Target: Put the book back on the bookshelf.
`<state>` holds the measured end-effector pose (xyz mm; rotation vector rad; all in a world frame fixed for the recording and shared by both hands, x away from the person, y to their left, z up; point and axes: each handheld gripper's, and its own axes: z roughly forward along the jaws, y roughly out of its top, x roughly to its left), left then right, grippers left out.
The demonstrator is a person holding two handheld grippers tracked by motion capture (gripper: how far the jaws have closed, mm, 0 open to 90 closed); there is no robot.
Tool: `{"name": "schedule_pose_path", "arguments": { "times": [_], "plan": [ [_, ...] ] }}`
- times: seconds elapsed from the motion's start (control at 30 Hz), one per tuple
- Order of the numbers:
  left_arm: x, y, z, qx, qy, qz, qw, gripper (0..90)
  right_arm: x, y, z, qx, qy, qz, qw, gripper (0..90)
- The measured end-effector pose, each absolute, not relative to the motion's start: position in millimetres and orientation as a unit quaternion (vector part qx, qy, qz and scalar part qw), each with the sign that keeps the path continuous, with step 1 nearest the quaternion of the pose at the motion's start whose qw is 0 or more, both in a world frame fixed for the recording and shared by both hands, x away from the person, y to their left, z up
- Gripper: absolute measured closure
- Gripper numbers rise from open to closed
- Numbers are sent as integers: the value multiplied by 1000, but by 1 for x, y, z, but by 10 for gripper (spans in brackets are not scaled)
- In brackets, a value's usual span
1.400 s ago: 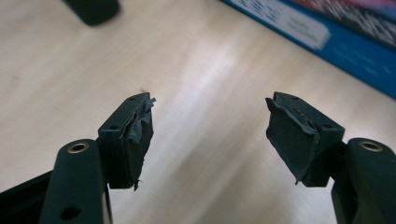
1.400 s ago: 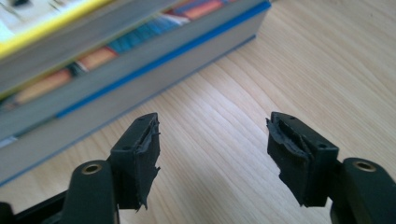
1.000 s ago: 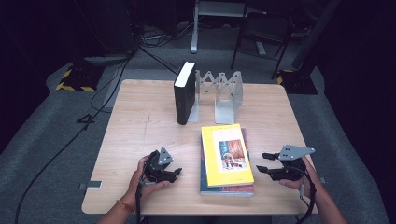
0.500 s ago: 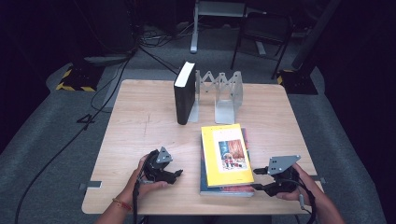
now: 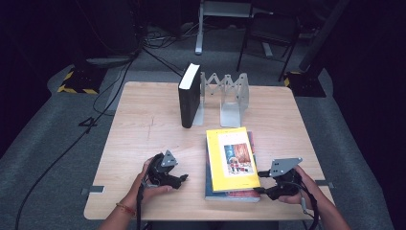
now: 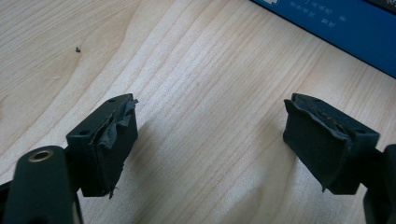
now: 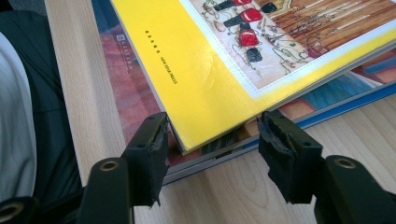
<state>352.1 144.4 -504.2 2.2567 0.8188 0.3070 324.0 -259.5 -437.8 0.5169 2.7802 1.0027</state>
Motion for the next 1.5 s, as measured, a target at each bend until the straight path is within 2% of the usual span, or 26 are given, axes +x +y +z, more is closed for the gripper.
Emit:
{"name": "schedule_pose_path", "arguments": {
  "times": [0.53, 0.7, 0.83, 1.03, 1.33, 1.47, 1.5],
  "plan": [
    [354, 142, -504, 872, 320, 119, 351, 159, 326, -252, -435, 194, 928, 314, 52, 420],
    [355, 139, -503, 870, 331, 122, 346, 159, 332, -252, -437, 214, 914, 344, 28, 339],
    [355, 138, -503, 870, 328, 122, 347, 159, 337, -253, -436, 244, 895, 375, 6, 314],
    [355, 138, -503, 871, 327, 127, 345, 163, 342, -250, -437, 259, 888, 380, -1, 280],
    [359, 119, -500, 879, 307, 121, 345, 198, 355, -244, -437, 282, 877, 389, 25, 346],
    [366, 116, -492, 868, 302, 126, 373, 222, 359, -242, -438, 279, 874, 396, 29, 375],
    [368, 115, -490, 865, 304, 126, 378, 228, 362, -240, -438, 275, 876, 396, 34, 410]
  ]
}}
